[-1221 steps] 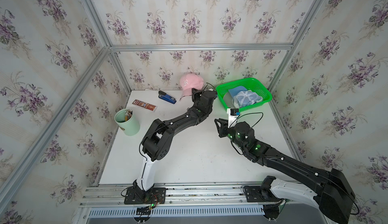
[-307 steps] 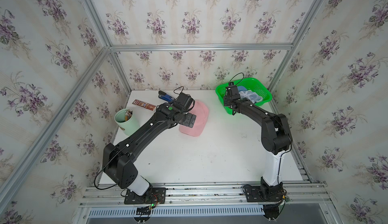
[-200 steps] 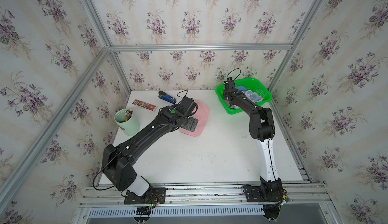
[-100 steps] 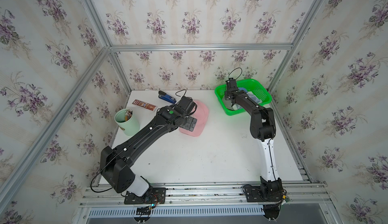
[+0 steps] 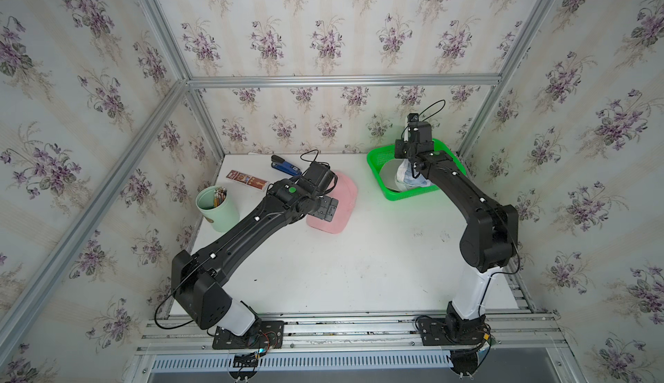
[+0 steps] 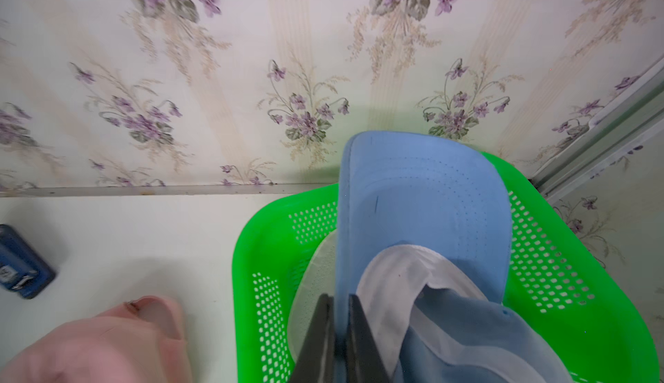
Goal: Turn the baseball cap inside out
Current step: Pick up the baseball cap from the basket, then turn over the baseball cap.
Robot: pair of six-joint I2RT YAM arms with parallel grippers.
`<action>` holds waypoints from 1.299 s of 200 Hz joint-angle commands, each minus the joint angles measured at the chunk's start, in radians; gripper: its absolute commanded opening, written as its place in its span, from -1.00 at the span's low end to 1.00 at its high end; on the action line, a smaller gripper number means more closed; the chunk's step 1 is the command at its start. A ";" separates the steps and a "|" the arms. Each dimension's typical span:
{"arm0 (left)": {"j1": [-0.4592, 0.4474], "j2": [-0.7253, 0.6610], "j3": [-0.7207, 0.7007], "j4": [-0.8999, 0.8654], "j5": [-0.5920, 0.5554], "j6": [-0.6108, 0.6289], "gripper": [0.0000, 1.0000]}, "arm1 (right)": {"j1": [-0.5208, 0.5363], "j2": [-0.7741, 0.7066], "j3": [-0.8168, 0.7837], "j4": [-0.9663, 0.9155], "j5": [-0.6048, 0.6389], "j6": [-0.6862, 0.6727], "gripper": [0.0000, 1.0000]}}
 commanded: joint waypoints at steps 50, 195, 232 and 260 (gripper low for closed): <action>0.076 -0.020 0.079 -0.013 0.113 -0.077 0.98 | 0.018 -0.313 -0.214 0.102 -0.451 -0.003 -1.00; 0.202 -0.104 0.038 0.039 0.495 -0.332 0.98 | 0.429 -0.513 -0.752 0.463 -0.696 -0.050 -1.00; 0.229 -0.152 -0.028 0.059 0.520 -0.436 0.99 | 0.509 -0.492 -0.776 0.490 -0.548 -0.129 -1.00; 0.259 -0.193 -0.098 0.141 0.544 -0.508 0.97 | 0.551 -0.480 -0.787 0.505 -0.480 -0.163 -1.00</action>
